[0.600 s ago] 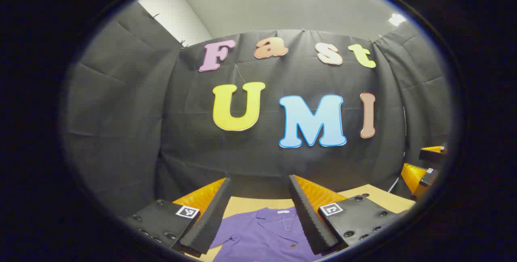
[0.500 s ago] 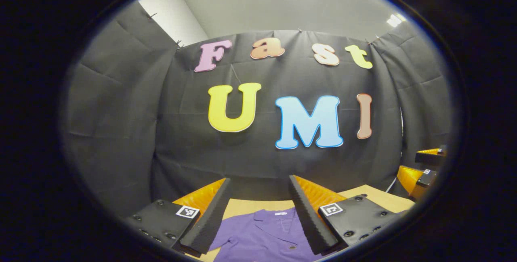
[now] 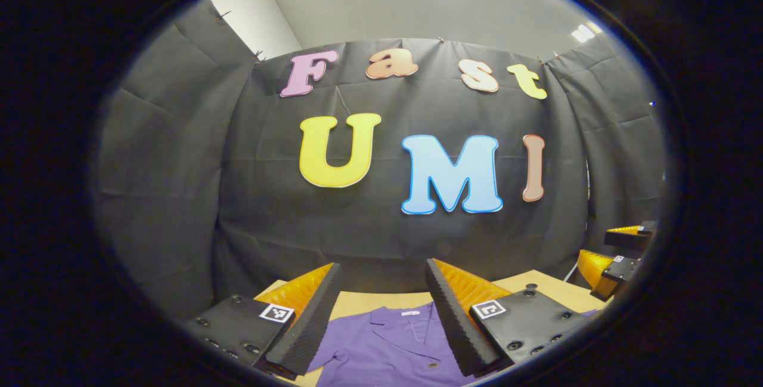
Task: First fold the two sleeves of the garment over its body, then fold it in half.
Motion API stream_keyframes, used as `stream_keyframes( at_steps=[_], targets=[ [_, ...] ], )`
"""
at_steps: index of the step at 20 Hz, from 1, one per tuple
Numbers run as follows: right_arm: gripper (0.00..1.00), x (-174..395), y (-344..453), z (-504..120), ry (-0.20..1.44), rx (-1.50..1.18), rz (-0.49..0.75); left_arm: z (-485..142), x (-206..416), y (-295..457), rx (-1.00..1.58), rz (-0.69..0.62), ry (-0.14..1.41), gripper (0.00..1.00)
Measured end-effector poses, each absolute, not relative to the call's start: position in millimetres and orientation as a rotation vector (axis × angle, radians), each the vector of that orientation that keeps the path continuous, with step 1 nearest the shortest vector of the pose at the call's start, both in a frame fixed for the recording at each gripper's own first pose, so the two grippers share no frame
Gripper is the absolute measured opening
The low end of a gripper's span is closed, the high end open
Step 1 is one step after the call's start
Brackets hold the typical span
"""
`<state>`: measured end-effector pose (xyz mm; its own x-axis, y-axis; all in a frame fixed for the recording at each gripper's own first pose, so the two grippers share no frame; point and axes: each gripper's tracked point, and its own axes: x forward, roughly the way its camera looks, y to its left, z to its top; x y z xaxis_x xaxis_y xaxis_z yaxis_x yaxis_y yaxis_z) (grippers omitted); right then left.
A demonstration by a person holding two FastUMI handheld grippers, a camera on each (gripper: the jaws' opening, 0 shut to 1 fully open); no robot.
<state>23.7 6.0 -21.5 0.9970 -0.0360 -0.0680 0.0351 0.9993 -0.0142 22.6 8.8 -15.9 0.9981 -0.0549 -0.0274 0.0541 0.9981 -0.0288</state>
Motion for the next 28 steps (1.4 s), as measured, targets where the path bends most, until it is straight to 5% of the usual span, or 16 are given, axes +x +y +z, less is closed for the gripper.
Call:
stream_keyframes(
  at_steps=[12,28],
  targets=[
    [0.9,22.0,-10.5,-56.0,0.196,0.072,-0.075,-26.4,25.0,13.1,-0.045,-0.056,0.058,0.94],
    [0.91,-9.5,-148.9,-258.2,0.678,0.26,-0.343,-36.7,13.9,-14.4,-0.013,-0.007,0.086,0.94]
  ],
)
